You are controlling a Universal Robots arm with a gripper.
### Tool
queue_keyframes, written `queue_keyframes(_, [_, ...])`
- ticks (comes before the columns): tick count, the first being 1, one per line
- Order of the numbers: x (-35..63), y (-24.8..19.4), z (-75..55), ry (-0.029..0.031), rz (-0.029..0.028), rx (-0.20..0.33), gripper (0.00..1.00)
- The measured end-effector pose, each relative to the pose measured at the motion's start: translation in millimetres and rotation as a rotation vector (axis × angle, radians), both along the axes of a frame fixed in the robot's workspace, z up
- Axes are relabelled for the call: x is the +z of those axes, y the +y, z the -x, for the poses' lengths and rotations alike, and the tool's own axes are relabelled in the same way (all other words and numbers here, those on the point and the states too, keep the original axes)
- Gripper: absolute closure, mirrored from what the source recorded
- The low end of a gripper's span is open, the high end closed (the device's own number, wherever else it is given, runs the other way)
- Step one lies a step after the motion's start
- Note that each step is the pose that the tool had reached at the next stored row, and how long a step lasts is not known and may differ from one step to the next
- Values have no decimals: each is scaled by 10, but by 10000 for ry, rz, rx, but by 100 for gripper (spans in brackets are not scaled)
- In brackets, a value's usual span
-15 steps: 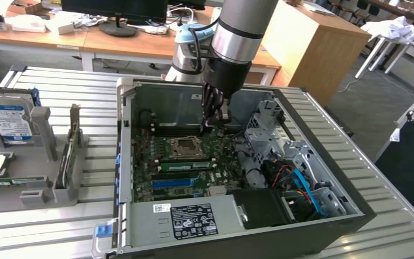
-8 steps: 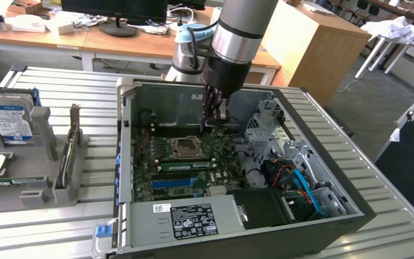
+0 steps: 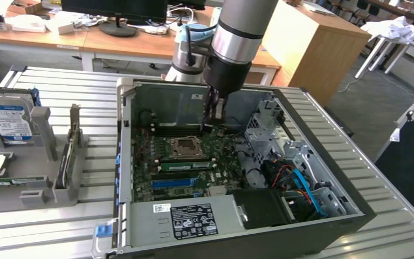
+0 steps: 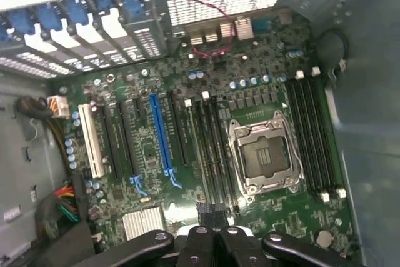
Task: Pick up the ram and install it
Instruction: 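Press down the ram until it locks into place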
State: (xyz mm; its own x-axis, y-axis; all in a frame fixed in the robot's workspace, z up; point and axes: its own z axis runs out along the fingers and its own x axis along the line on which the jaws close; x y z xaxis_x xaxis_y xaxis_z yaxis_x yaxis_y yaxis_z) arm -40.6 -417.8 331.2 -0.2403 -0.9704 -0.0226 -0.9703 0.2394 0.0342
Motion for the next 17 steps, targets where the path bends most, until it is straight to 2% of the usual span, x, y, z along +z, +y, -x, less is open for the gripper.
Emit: queue_keyframes(17, [-8,0,0,0,-1,-3101,89])
